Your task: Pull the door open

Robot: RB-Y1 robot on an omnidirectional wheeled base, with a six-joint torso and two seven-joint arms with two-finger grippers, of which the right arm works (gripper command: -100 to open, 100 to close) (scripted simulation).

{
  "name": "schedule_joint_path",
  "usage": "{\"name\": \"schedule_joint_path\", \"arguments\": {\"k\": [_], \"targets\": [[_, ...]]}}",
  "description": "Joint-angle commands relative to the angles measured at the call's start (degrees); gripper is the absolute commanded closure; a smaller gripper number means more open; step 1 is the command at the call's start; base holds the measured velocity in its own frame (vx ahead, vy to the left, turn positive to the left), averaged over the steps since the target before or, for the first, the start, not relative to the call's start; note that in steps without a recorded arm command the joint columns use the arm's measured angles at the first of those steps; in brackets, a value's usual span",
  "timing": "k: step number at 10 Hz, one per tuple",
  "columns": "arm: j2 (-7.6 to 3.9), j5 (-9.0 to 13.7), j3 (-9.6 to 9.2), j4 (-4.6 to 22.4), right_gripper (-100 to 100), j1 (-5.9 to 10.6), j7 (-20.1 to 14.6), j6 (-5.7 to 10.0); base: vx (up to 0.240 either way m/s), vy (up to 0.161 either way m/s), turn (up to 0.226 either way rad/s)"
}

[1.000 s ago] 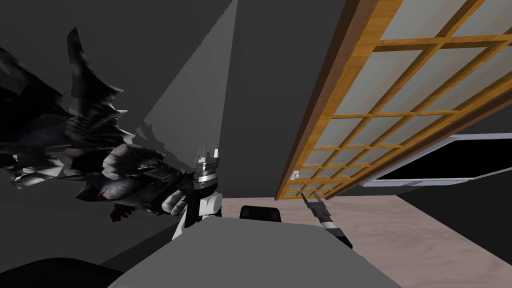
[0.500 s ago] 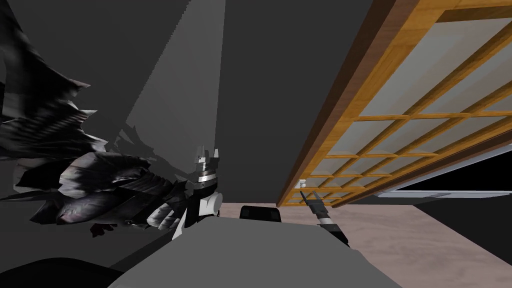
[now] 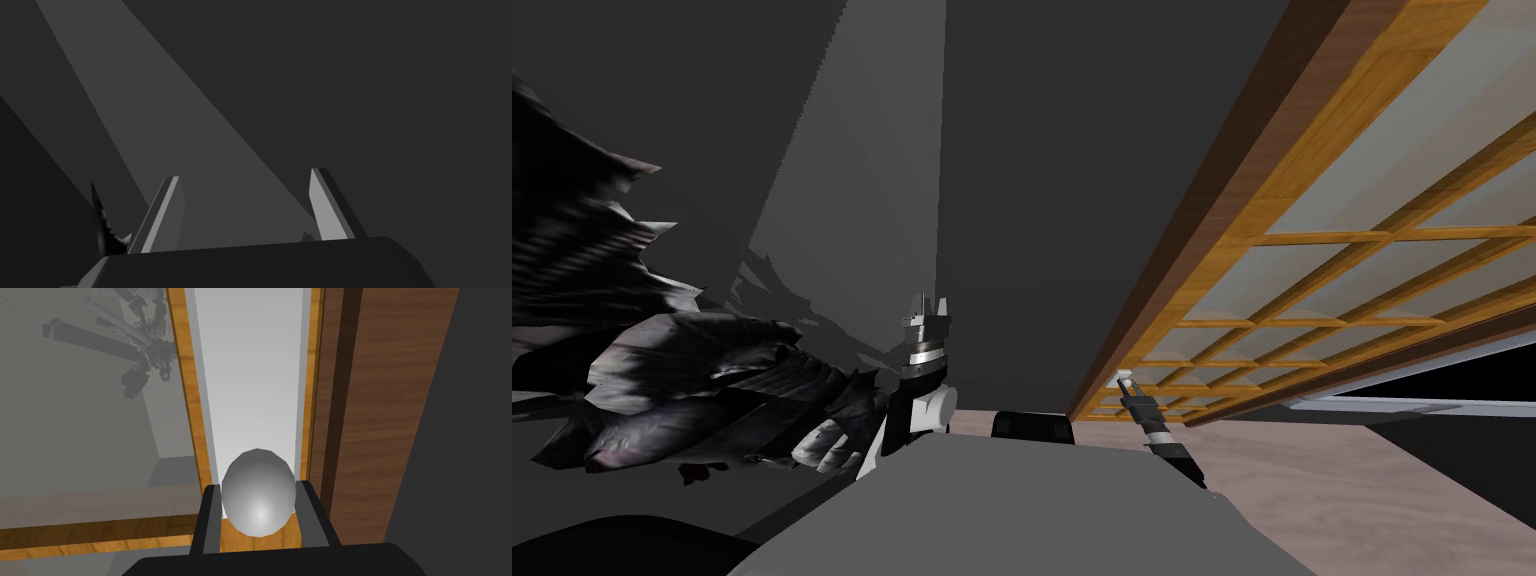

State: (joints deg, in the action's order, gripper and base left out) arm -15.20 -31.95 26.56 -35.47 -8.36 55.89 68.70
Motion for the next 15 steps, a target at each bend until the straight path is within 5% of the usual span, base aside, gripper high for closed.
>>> {"name": "schedule_joint_path", "arguments": {"k": [1,4,15], "targets": [[-0.12,0.1,0.14,0.0,100,-0.08,0.0,-0.09,-0.015,0.006,-0.01],[-0.12,0.1,0.14,0.0,100,-0.08,0.0,-0.09,0.0,0.0,0.0],[-0.06,5.8,-3.35,0.5,100,1.39,-16.1,-1.62,-0.042,-0.018,0.043]]}}
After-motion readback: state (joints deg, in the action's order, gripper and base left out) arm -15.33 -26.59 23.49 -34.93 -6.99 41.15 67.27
